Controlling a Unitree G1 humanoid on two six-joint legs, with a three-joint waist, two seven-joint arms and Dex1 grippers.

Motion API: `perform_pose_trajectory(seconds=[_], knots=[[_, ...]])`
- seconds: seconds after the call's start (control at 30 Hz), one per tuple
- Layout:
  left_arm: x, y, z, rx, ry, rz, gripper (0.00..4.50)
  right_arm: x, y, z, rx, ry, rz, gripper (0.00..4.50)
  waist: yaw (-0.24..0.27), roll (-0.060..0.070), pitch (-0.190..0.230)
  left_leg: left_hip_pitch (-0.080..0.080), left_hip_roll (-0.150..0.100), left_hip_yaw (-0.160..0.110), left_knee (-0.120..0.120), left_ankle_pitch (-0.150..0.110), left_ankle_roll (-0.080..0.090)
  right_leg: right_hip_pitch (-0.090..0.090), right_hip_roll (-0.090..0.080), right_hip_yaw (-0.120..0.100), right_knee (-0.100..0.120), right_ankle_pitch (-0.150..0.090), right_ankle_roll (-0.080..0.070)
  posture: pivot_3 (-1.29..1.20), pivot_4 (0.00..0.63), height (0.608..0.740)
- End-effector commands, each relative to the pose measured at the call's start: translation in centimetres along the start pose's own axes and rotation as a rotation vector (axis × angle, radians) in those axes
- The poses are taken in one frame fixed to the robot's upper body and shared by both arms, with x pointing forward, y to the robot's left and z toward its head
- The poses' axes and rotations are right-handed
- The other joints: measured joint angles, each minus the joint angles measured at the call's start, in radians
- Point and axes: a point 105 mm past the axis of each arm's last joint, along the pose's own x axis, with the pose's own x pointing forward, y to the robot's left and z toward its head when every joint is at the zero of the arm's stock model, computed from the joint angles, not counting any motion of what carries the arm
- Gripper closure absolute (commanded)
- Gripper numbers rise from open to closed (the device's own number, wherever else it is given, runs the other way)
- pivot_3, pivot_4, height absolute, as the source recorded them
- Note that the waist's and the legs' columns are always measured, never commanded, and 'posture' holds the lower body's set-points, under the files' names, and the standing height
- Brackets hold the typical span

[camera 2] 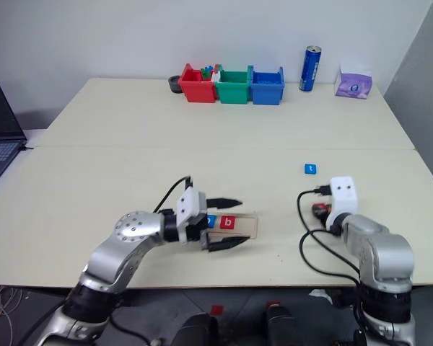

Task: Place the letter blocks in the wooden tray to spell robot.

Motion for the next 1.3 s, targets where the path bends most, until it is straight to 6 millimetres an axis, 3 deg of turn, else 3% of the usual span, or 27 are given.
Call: perform_pose_trajectory(seconds=[0.03,0.23,0.4,0.53,0.73,0.83,0.9,1.13,1.3], knots=[[-1.3,-1.0,0.9,0.033,-0.016,-0.044,0.0,-1.8,2.6,-1.5,-0.03,0.047,0.115,3.04,0.0,0.0,0.0,0.0,0.0,0.0,0.0,0.0,0.0,0.001,0.0,0.0,0.0,0.0,0.0,0.0,0.15,0.74],[-2.0,-0.7,0.8,0.03,-0.003,-0.023,0.0,-1.6,3.8,-1.4,-0.033,0.05,0.161,3.04,0.001,0.0,0.0,0.001,-0.001,0.002,0.002,0.0,0.0,0.001,-0.001,-0.001,-0.001,0.0,0.002,0.0,0.15,0.74],[-2.0,-0.6,0.8,0.027,-0.006,-0.013,0.0,-1.7,4.4,-0.5,-0.032,0.028,0.203,1.36,0.0,0.0,0.0,0.0,-0.001,0.002,0.001,0.0,0.0,0.0,0.0,-0.001,-0.001,0.0,0.002,0.0,0.15,0.74],[-2.1,-0.6,0.7,0.026,-0.005,-0.012,0.0,-1.9,4.6,1.4,-0.028,-0.029,0.235,0.01,0.0,0.0,0.0,0.0,-0.001,0.002,0.001,0.0,0.0,0.0,0.0,-0.001,-0.001,0.0,0.002,0.0,0.15,0.74],[-2.4,-0.3,0.6,0.029,-0.001,-0.014,0.0,-3.0,3.0,5.6,-0.079,-0.126,0.214,0.01,0.0,0.0,0.0,0.0,-0.001,0.002,0.001,0.0,0.0,0.0,0.0,-0.001,-0.001,0.0,0.002,0.0,0.15,0.74],[-2.4,0.0,0.6,0.03,-0.002,-0.014,0.0,-3.8,2.1,7.8,-0.257,-0.2,0.277,0.01,0.003,0.0,0.001,0.0,-0.001,0.003,0.001,0.0,0.0,0.0,0.0,-0.001,-0.002,0.0,0.002,0.0,0.15,0.74],[-2.3,0.0,0.6,0.031,-0.006,-0.019,0.0,-3.9,1.9,7.3,-0.371,-0.223,0.395,0.01,0.006,-0.001,0.001,0.0,-0.001,0.002,0.001,0.0,0.0,0.001,0.0,-0.002,-0.003,0.0,0.002,0.0,0.15,0.74],[-1.8,0.3,0.8,0.047,-0.017,-0.043,0.0,-2.8,0.5,0.8,-0.725,-0.16,0.713,0.01,-0.003,-0.002,0.001,0.0,-0.001,0.005,0.001,0.0,0.001,0.001,0.0,0.0,-0.005,-0.001,0.003,0.0,0.15,0.74],[-1.6,0.1,0.8,0.053,-0.02,-0.055,0.0,-0.7,-0.9,-0.1,-0.888,-0.178,0.743,0.01,-0.005,-0.002,0.001,0.003,-0.001,0.005,0.002,0.0,0.0,0.002,0.0,0.001,-0.001,-0.001,0.003,0.0,0.15,0.74]])
